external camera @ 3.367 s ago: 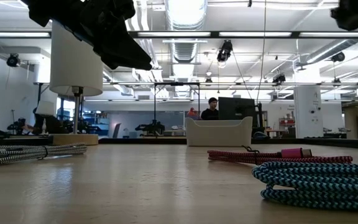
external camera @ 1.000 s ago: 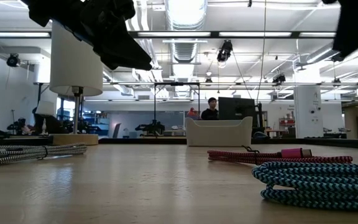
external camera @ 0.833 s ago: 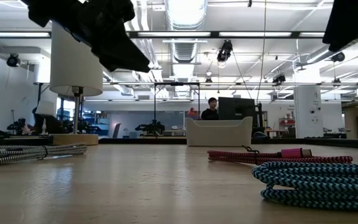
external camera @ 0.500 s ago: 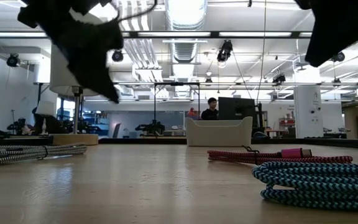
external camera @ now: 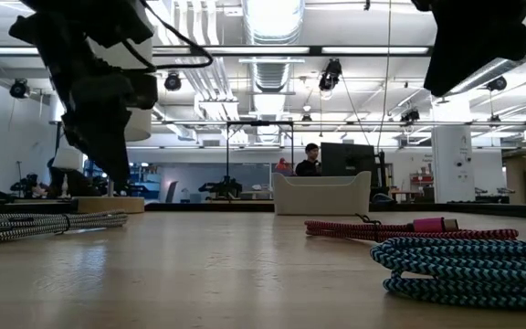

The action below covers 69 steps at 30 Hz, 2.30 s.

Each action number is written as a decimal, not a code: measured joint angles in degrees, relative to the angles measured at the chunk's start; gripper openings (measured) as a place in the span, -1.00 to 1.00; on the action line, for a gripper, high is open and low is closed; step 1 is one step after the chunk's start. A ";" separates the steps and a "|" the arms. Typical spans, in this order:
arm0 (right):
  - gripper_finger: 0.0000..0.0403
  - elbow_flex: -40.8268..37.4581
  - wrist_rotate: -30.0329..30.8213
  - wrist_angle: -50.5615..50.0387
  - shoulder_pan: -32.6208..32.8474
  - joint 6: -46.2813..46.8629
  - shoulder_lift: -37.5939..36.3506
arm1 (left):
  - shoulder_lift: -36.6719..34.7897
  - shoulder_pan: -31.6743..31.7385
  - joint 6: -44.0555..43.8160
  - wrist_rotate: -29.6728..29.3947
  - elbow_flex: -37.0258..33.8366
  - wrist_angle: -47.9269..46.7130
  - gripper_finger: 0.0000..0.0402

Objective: Pick & Place USB Port
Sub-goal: Put the white striped charger cable into the white striped bin

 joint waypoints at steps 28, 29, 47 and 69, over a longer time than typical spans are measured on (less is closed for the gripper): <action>-0.53 -19.33 0.30 38.06 -4.84 -20.60 -13.83 | 7.03 -0.07 -2.11 3.39 -8.18 13.87 -0.45; -0.53 -21.14 -0.33 44.40 -5.03 -23.12 -13.44 | 6.98 -0.07 -2.12 3.11 -8.08 13.73 -0.53; -0.53 -28.79 -4.53 76.47 -12.14 -43.92 -2.22 | 6.61 -0.04 27.94 2.97 9.84 29.59 -0.96; -0.53 -13.89 -12.00 76.50 -15.04 -57.48 7.39 | 6.64 -0.30 43.92 6.61 14.18 46.93 -0.95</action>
